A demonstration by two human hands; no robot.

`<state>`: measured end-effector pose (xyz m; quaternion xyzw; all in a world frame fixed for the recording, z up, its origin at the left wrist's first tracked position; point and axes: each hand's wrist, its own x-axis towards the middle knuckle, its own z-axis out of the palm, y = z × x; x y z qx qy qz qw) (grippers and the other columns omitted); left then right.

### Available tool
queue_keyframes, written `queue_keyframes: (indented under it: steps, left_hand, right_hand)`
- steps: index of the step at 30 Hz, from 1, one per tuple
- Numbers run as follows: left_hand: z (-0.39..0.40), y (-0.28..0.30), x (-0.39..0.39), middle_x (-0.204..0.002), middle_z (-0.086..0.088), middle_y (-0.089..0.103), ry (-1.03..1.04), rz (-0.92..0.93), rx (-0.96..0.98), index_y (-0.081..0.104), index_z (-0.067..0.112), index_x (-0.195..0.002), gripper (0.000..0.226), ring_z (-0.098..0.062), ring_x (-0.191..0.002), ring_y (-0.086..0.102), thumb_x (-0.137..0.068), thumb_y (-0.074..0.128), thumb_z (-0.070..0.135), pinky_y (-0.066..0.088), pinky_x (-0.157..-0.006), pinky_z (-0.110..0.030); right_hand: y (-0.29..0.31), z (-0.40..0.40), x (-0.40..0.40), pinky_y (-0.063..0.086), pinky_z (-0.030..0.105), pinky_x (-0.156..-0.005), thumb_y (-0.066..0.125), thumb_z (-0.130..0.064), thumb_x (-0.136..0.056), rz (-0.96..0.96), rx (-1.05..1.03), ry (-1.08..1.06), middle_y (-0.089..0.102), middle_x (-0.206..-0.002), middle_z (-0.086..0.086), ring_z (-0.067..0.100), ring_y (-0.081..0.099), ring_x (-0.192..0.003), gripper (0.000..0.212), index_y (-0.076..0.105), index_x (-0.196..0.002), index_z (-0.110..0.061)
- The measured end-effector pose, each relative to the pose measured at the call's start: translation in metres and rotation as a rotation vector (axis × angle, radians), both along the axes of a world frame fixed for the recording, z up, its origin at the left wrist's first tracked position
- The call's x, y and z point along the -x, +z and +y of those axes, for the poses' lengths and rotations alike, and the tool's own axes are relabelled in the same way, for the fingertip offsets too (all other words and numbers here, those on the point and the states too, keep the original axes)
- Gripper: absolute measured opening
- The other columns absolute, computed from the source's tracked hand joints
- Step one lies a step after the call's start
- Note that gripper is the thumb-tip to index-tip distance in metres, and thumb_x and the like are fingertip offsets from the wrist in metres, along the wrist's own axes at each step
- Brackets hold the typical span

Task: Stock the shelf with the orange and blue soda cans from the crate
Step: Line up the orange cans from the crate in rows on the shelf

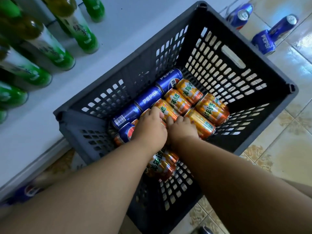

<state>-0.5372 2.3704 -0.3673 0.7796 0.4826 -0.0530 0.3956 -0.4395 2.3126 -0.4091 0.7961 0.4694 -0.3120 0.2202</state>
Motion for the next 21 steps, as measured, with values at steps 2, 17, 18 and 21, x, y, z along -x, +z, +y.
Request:
queue_keyframes:
  steps: [2, 17, 18, 21]
  left_hand:
    - [0.001, 0.006, 0.004, -0.120, 0.003, 0.054, 0.016, 0.004, -0.005, 0.040, 0.030, -0.102, 0.025, -0.021, -0.108, 0.053, -0.091, 0.052, 0.010, 0.048, -0.088, -0.041]
    - [0.022, 0.206, 0.046, -0.097, -0.010, 0.077, 0.743, -0.769, 0.440, 0.074, 0.020, -0.096, 0.063, -0.034, -0.093, 0.073, -0.078, 0.051, 0.076, 0.054, -0.091, -0.055]
    - [0.021, 0.225, 0.056, -0.100, -0.013, 0.076, 0.743, -0.860, 0.476, 0.074, 0.018, -0.101, 0.059, -0.035, -0.094, 0.072, -0.085, 0.052, 0.070, 0.054, -0.091, -0.055]
    - [0.020, 0.273, 0.088, -0.100, -0.012, 0.076, 0.713, -1.011, 0.366, 0.070, 0.016, -0.110, 0.054, -0.032, -0.092, 0.073, -0.093, 0.046, 0.062, 0.057, -0.086, -0.053]
  right_hand:
    - [0.015, 0.002, -0.004, 0.048, 0.051, -0.095, 0.060, -0.029, -0.093, 0.063, -0.064, -0.096, 0.037, -0.139, 0.022, 0.042, 0.037, -0.128, 0.060, 0.025, -0.142, -0.021]
    - [0.264, 0.021, 0.027, 0.058, 0.050, -0.089, 0.080, -0.025, -0.082, 1.174, -1.016, -0.817, 0.073, -0.107, 0.014, 0.027, 0.073, -0.093, 0.042, 0.064, -0.117, -0.007]
    - [0.282, 0.021, 0.037, 0.058, 0.049, -0.089, 0.076, -0.026, -0.086, 1.218, -1.036, -0.777, 0.074, -0.105, 0.013, 0.025, 0.073, -0.092, 0.034, 0.066, -0.113, -0.007]
    - [0.327, 0.024, 0.069, 0.058, 0.048, -0.088, 0.078, -0.031, -0.083, 1.238, -1.049, -0.597, 0.075, -0.103, 0.010, 0.026, 0.073, -0.095, 0.036, 0.068, -0.111, -0.010]
